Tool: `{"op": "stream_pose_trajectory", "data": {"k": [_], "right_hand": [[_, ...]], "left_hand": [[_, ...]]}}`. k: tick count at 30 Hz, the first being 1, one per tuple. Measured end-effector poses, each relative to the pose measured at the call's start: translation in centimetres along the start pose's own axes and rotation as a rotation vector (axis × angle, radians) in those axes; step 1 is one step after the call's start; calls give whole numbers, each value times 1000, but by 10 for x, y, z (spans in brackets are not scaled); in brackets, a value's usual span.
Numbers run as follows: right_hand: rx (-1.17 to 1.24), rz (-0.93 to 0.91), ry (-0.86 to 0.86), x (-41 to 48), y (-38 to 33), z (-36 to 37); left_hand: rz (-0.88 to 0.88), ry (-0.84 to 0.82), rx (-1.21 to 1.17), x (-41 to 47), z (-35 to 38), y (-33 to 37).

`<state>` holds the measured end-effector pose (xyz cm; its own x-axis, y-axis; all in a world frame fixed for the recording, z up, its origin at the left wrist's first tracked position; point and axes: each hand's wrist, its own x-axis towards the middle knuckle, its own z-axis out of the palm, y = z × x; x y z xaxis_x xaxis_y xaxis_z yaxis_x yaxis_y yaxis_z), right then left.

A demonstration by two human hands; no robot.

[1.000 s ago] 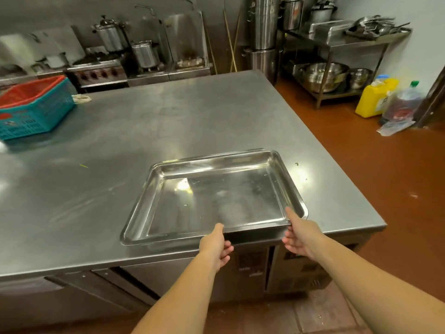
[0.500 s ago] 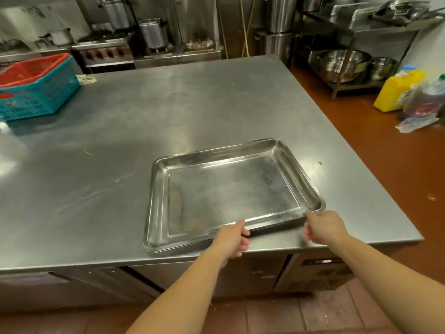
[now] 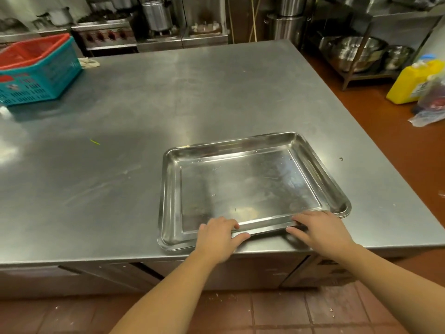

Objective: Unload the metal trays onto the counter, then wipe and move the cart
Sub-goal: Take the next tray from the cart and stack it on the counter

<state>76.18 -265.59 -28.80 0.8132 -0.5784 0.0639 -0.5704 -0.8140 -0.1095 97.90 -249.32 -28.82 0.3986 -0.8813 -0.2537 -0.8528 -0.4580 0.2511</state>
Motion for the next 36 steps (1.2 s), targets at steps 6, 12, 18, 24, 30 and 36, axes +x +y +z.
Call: {"op": "stream_pose_trajectory", "data": {"k": [6, 12, 18, 24, 30, 36], "right_hand": [[-20, 88, 57, -5, -12, 5], [-61, 231, 75, -21, -51, 20], [-54, 276, 98, -44, -48, 37], [-57, 181, -44, -42, -16, 22], [10, 228, -104, -36, -20, 17], [-45, 187, -81, -37, -7, 18]], "left_hand": [[104, 11, 270, 7, -4, 7], [25, 61, 277, 10, -1, -9], [13, 103, 213, -11, 14, 4], [79, 159, 21, -33, 15, -25], [16, 242, -25, -46, 24, -31], [-133, 153, 95, -61, 40, -1]]}}
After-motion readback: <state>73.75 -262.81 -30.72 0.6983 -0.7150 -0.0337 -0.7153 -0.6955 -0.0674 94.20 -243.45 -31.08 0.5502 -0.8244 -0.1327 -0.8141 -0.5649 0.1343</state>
